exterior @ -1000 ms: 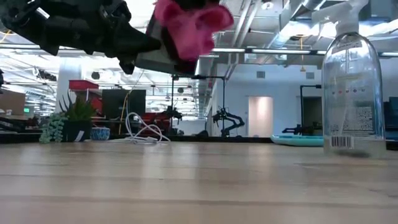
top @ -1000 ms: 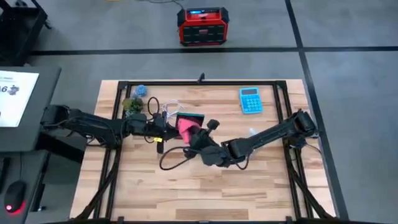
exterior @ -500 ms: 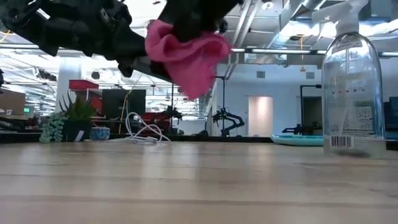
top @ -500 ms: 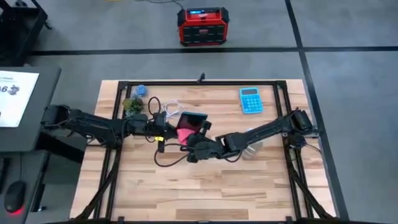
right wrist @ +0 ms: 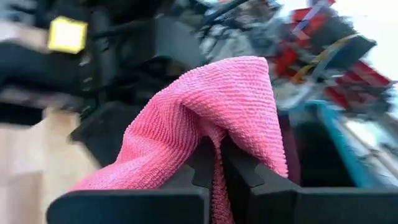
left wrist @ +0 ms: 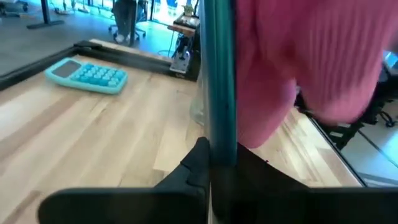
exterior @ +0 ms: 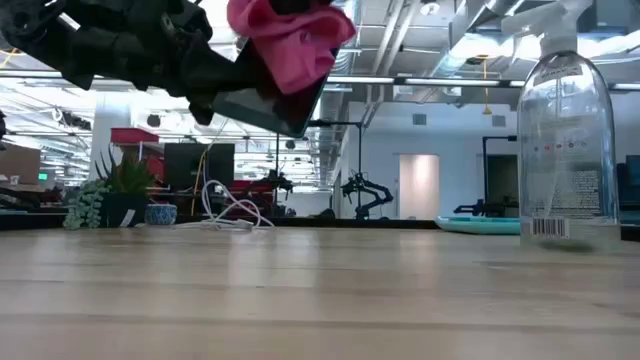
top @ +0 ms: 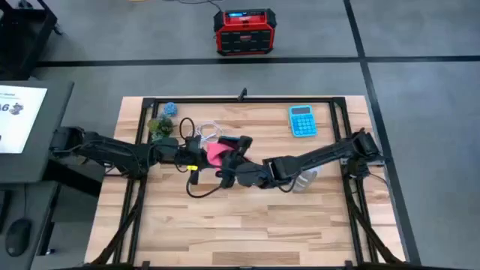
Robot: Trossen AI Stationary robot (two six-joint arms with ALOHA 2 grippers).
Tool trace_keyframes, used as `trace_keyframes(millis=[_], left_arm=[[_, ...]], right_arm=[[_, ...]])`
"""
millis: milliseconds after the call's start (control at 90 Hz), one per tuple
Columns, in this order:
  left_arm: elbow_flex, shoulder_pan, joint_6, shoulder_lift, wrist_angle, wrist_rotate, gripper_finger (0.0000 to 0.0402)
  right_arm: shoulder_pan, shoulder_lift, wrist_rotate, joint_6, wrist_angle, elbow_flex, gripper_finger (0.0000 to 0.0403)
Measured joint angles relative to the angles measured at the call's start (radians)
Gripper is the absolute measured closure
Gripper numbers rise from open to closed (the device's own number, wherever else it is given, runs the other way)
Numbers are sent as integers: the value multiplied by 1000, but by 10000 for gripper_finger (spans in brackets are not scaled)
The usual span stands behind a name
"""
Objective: Apply microfiber cloth
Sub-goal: Wipe the front of the cellphone with the pink microfiber cloth
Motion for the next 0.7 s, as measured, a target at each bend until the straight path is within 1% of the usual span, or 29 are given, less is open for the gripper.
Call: trace_keyframes(millis=[100,156,189,278,367,422,478,511,544,589,656,700], left_arm=[[0,1,-6,0,1,-9,389],[0,1,-6,0,11,-11,389],[0,1,-6,0,13,-12,389],[0,2,-3,0,13,-13,389],[1,1,-4,-2,14,-7,389],[1,0,-4,-2,10,-2,389],[1,0,-4,-2,5,-2,389],[1,0,-4,-2,5,-3,389],[1,1,-5,-2,4,-2,389],[1,1,-7,-2,4,0,389],[1,0,-7,-2,6,2,389],[1,0,-3,-2,8,3,389]], right_arm=[[-3,2,-79,73,-80,-2,403],[-2,2,-85,86,-103,-2,403],[-2,2,-71,84,-98,-2,403],[17,2,62,23,-37,-3,403],[40,2,232,-95,78,-3,403],[48,0,284,-151,134,-3,403],[53,-1,293,-174,155,-2,403],[56,-1,285,-172,152,-2,403],[55,-1,248,-154,134,-2,403],[55,-1,172,-118,94,-2,403],[53,-1,22,-44,12,-2,403],[51,-1,-48,11,-44,-2,403]])
